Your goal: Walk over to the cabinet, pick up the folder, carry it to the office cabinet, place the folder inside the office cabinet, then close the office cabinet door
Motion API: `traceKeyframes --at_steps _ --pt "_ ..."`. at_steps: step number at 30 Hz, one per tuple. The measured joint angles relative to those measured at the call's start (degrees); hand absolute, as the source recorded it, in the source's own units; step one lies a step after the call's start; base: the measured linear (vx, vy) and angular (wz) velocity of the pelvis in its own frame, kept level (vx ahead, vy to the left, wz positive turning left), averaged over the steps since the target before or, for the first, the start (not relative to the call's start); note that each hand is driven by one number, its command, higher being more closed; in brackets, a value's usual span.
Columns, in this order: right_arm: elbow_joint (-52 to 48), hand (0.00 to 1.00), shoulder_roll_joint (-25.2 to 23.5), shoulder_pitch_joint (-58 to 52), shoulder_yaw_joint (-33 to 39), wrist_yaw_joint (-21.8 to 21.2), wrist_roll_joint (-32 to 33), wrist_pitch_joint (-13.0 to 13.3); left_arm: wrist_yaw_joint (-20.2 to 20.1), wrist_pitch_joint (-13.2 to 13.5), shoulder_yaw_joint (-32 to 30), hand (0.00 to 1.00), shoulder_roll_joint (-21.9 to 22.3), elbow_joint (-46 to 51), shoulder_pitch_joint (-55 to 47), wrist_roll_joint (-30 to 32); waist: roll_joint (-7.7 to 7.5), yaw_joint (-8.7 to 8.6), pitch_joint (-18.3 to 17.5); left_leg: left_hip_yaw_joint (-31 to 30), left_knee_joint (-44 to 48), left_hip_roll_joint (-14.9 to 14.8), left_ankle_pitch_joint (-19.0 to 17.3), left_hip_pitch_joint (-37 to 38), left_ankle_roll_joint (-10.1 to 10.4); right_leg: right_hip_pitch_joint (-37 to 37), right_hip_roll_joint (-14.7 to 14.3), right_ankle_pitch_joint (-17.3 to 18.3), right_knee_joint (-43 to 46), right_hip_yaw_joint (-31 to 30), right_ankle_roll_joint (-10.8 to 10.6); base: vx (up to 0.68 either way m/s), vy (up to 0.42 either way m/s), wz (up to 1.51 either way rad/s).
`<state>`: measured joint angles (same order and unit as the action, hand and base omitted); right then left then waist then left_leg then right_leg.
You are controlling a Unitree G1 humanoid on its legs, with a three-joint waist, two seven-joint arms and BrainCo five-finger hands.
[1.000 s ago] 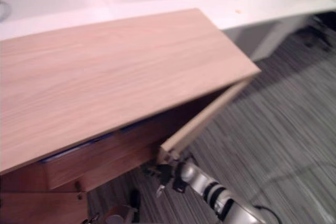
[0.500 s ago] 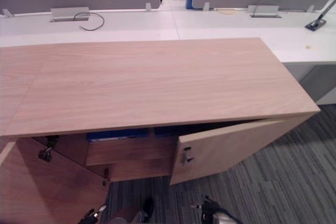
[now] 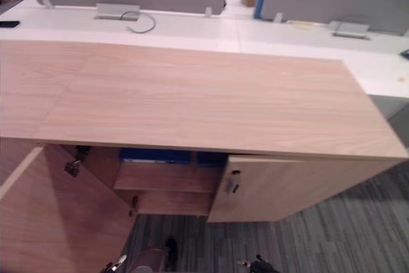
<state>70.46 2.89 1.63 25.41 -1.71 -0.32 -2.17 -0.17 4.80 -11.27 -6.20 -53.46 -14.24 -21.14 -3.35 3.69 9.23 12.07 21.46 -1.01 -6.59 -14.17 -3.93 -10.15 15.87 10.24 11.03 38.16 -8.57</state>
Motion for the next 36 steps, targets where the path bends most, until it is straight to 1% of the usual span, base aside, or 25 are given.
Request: traceKeyframes --at_steps 1,2,3,4,5,6,8,9,11,12,14,17,19,20,21,22,23,24,26,27,29,30,32,33,36 --pt "0.0 0.00 -0.2 0.0 0.5 0.2 0.4 0.0 0.0 0.0 -0.1 0.00 0.0 0.0 0.0 0.0 0.08 0.05 0.0 2.7 0.7 -0.8 -1.2 -0.2 -0.5 -0.3 0.2 0.0 -0.4 0.5 0.0 0.10 0.187 0.71" --pt "0.1 0.00 -0.8 -0.8 1.3 0.3 1.0 -0.1 0.0 0.0 -0.3 0.00 0.1 0.0 -0.1 0.0 0.14 -0.45 0.0 6.1 1.7 -1.7 -1.3 -0.6 -0.4 -1.3 0.2 0.0 -1.3 1.0 0.0 0.16 0.159 0.88" --pt "0.0 0.00 -1.6 -1.3 3.1 0.8 1.6 -0.1 0.0 -0.1 -0.4 0.00 0.0 0.0 -0.1 0.0 -0.09 -0.55 0.0 5.0 1.6 -0.5 -0.7 -0.7 -0.4 -2.3 0.7 -0.1 -1.8 1.4 0.2 0.19 0.142 0.86" --pt "0.1 0.00 -1.7 -1.3 3.8 0.9 1.6 -0.1 0.0 -0.1 -0.4 0.00 0.0 0.0 0.0 0.0 -0.09 -0.49 -0.1 3.9 0.9 0.6 -0.3 -0.6 -0.5 -2.6 0.9 -0.6 -2.1 1.8 0.9 0.21 0.141 0.83" --pt "0.0 0.00 -2.0 -1.2 4.8 1.1 1.6 -0.1 0.0 -0.1 -0.3 0.00 -0.1 0.1 0.0 0.1 -0.16 -0.67 -0.1 2.5 -1.8 2.5 1.2 0.1 -1.5 -3.0 1.4 -1.8 -2.2 2.8 2.6 0.14 0.090 0.77" --pt "-0.1 0.00 -2.3 -0.8 4.9 1.2 1.7 -0.1 0.0 -0.1 -0.1 0.00 0.0 0.1 0.0 0.1 -0.03 -0.75 -0.2 1.1 -5.5 4.0 3.2 1.5 -1.8 -2.8 1.2 -2.0 -2.1 2.7 2.9 0.14 0.071 0.76" --pt "-0.2 0.00 -3.0 -0.5 4.9 1.3 1.8 -0.1 0.0 -0.1 -0.1 0.00 0.0 0.1 0.0 0.2 0.04 -0.73 -0.1 -0.2 -10.1 4.8 5.7 4.0 -1.9 -2.3 -0.4 -1.9 -2.8 2.8 2.8 0.12 -0.023 0.48" --pt "-1.0 0.00 -3.3 -0.5 4.9 1.3 2.1 0.0 0.0 -0.2 -0.1 0.00 0.1 0.1 -0.3 0.4 0.16 -0.63 -0.1 -1.0 -14.1 4.9 7.6 7.0 -1.4 -2.0 -2.1 -1.9 -3.2 3.8 2.8 0.11 -0.061 0.28" --pt "-1.2 0.00 -3.4 -0.5 4.9 1.3 2.8 0.1 -0.1 -0.2 0.0 0.00 -0.1 0.1 -0.4 0.7 0.37 -0.82 -0.2 -1.8 -17.4 5.3 9.3 9.2 -1.0 -1.6 -3.1 -2.3 -4.8 4.1 3.1 0.06 -0.060 0.23" --pt "-1.2 0.00 -3.2 -0.7 4.9 1.4 3.3 0.1 -0.1 -0.3 0.2 0.00 -0.2 0.1 -0.4 1.2 0.42 -1.05 -0.3 -2.7 -19.6 5.9 10.5 10.4 -0.7 -1.7 -3.1 -2.5 -4.6 4.2 2.8 0.04 -0.074 0.33" --pt "-1.2 0.00 -3.1 -0.6 7.0 1.7 3.7 0.0 -0.2 -0.2 0.6 0.00 0.3 0.1 -0.5 1.4 1.08 -1.03 -0.7 -3.5 -26.2 6.1 14.3 12.8 0.0 -1.2 -3.6 -2.5 -4.7 4.4 2.6 0.01 -0.082 0.19" --pt "-1.1 0.00 -3.0 -0.5 7.2 1.9 3.7 -0.1 -0.2 -0.3 0.5 0.00 0.3 0.0 -0.6 1.7 1.28 -1.27 -0.2 -5.0 -26.8 6.2 14.7 13.1 0.3 -1.9 -3.7 -2.5 -4.4 6.0 2.6 -0.03 -0.060 0.17" --pt "-1.2 0.00 -2.8 -1.0 7.1 1.9 3.7 -0.1 -0.2 -0.3 0.6 0.00 0.3 0.0 -0.6 2.5 1.82 -2.08 -0.1 -6.5 -26.8 6.4 14.4 13.2 0.2 -2.5 -3.1 -2.1 -2.0 6.5 3.3 -0.03 0.002 0.39" --pt "-1.8 0.00 -2.4 -0.9 7.1 1.9 3.7 0.0 -0.2 -0.3 0.7 0.00 0.3 0.0 -0.5 2.7 2.55 -3.01 0.2 -8.4 -26.8 6.4 13.9 13.2 -0.5 -1.4 -2.0 -1.5 2.5 5.3 4.5 -0.06 0.076 0.66" --pt "-2.9 0.00 -2.1 -1.3 7.0 1.9 3.7 0.0 -0.2 -0.2 1.0 0.00 0.3 0.0 -0.6 2.9 3.01 -3.30 0.1 -9.8 -26.8 6.3 13.8 13.2 -0.7 0.7 -0.9 -1.3 8.0 1.1 6.2 -0.07 0.103 0.55" --pt "-3.0 0.00 -2.1 -1.4 7.0 1.9 3.7 0.0 -0.2 -0.2 1.0 0.00 0.3 0.0 -0.5 2.9 3.11 -3.33 0.1 -9.9 -26.8 6.2 13.8 13.2 -0.7 1.1 -0.8 -1.3 8.6 0.3 6.3 -0.06 0.123 0.60" --pt "-3.5 0.00 -2.2 -1.5 6.6 1.9 3.7 0.0 -0.2 -0.2 1.1 0.00 0.3 0.0 -0.5 3.1 3.25 -3.49 0.1 -11.9 -26.7 6.0 13.8 13.1 -0.8 3.6 -0.4 -0.8 13.4 -7.0 7.3 -0.04 0.107 0.59" --pt "-3.5 0.00 -2.2 -1.4 6.5 1.9 3.7 0.1 -0.2 -0.1 1.0 0.00 0.3 0.0 -0.5 3.2 3.09 -3.41 -0.2 -12.6 -26.7 6.0 13.8 12.8 -0.8 4.4 -0.4 -0.7 13.8 -11.1 6.5 -0.04 0.091 0.66" --pt "-3.5 0.00 -2.5 -1.2 6.5 1.8 3.7 0.2 -0.1 0.0 1.0 0.00 0.3 0.0 -0.5 3.1 2.91 -3.12 -0.4 -12.9 -26.4 6.0 13.8 12.0 -0.7 5.2 -0.8 0.1 12.0 -15.6 5.0 -0.04 0.021 0.49" --pt "-3.4 0.00 -2.6 -1.1 6.2 1.8 3.7 0.3 0.0 0.0 1.0 0.00 0.3 0.0 -0.6 3.1 2.50 -2.90 -0.7 -12.9 -26.3 6.1 13.9 11.6 -0.6 5.2 -0.9 0.0 10.0 -16.3 4.4 -0.05 -0.035 0.39" --pt "-3.2 0.00 -2.6 -1.1 5.9 1.8 3.7 0.1 0.1 0.0 0.9 0.00 0.4 -0.1 -0.9 3.1 2.07 -2.36 -1.1 -13.0 -25.9 6.1 14.2 11.0 -0.2 5.0 -1.8 -0.3 5.5 -16.2 4.2 -0.05 -0.126 0.13" --pt "-2.7 0.00 -2.9 -1.1 5.8 1.8 3.7 0.0 0.3 0.0 0.6 0.00 0.3 -0.4 -1.1 3.1 1.47 -2.24 -1.3 -12.9 -25.5 6.2 14.5 10.9 0.3 4.8 -2.6 -1.1 2.9 -16.0 3.5 -0.05 -0.215 -0.03" --pt "-2.2 0.00 -2.9 -1.3 5.8 1.8 3.7 0.0 0.5 0.1 0.1 0.00 0.4 -0.7 -1.2 2.6 0.92 -2.22 -1.6 -13.0 -25.0 5.9 14.7 10.9 1.3 3.2 -3.4 -0.6 0.3 -15.8 2.5 -0.03 -0.222 -0.05" --pt "-2.2 0.00 -3.0 -1.3 5.8 1.8 3.7 0.0 0.6 0.2 -0.4 0.00 0.4 -0.7 -1.1 2.5 0.84 -2.25 -1.6 -13.3 -25.0 5.5 15.3 10.9 2.2 2.4 -3.9 -0.3 -1.0 -15.6 1.9 -0.02 -0.167 0.03" --pt "-2.2 0.00 -3.1 -1.4 5.8 1.9 3.9 0.1 0.8 0.4 -0.4 0.00 0.4 -0.7 -0.7 2.3 0.84 -2.53 -1.7 -15.5 -25.3 4.3 16.4 10.8 3.5 1.1 -5.7 0.0 -2.6 -14.0 1.5 -0.03 -0.207 0.31"
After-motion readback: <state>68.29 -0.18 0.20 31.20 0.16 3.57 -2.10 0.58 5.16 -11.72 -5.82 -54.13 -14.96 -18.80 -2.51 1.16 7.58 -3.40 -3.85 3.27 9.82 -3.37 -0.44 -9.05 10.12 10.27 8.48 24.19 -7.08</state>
